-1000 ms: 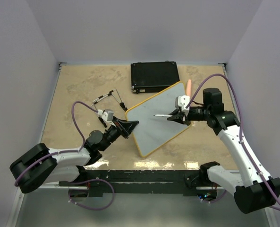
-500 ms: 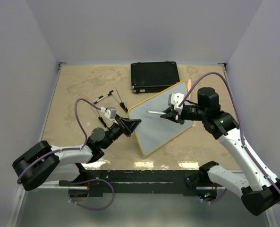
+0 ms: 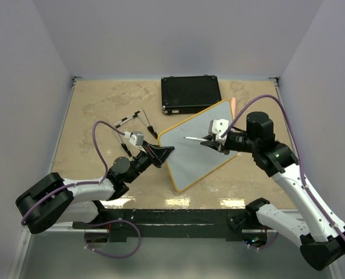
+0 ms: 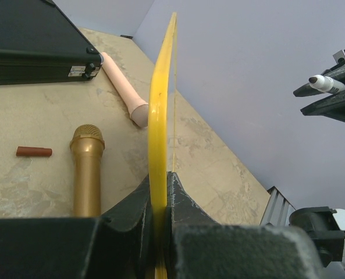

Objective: Write a sentence on the whiteboard

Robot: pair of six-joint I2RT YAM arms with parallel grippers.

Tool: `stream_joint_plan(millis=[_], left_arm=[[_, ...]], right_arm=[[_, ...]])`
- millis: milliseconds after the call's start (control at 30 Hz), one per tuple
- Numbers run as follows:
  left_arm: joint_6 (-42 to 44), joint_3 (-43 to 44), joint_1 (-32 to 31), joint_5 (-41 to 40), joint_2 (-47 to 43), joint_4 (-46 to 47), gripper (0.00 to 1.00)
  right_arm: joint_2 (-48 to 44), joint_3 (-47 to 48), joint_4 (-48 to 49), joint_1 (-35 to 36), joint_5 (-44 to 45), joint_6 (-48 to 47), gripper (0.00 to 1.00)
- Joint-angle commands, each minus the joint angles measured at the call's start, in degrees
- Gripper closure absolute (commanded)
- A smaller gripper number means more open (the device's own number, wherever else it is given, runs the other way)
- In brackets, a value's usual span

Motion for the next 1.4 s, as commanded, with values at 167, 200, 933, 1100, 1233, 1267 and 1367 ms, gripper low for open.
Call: stream_joint_plan(millis=[167,200,933,1100,1233,1267,1367], left_arm=[[0.78,-0.03,-0.67,-0.55,-2.05,1.20,1.00],[0.96,-0.02,-0.67,-0.73,-2.23,0.58,1.00],[-1.15,-0.02,-1.54,-4.15,-8.38,-6.54,1.00],[-1.15,0.33,-2.25,-4.16,-5.75,-2.59,1.00],[0.95,0.42,-2.51,-3.11,-3.99,-0.92,1.00],[2.09,0.24,-2.86,-3.28,-3.99,-0.83,1.00],[3.76,-1.43,-3.13,-3.72,-3.99,1.44,1.00]], right_arm=[[-2.02,0.87,-2.92,-1.56,-0.42,-3.90,1.00],[-2.28,0.96,-3.11,-1.74,-0.33,-4.08,1.00],[0.08,1.84,-6.56,-2.35,-4.55,-9.63,1.00],[2.64,1.57,-2.67,-2.09,-3.67,-5.05,1.00],[3.25,-0.18,-1.88,-2.00,-6.04,-6.02,1.00],[3.25,-0.71,-1.79,-2.09,-5.87,-6.37,1.00],[3.69,-2.73,-1.70,-2.00,-5.78,-8.21,1.00]])
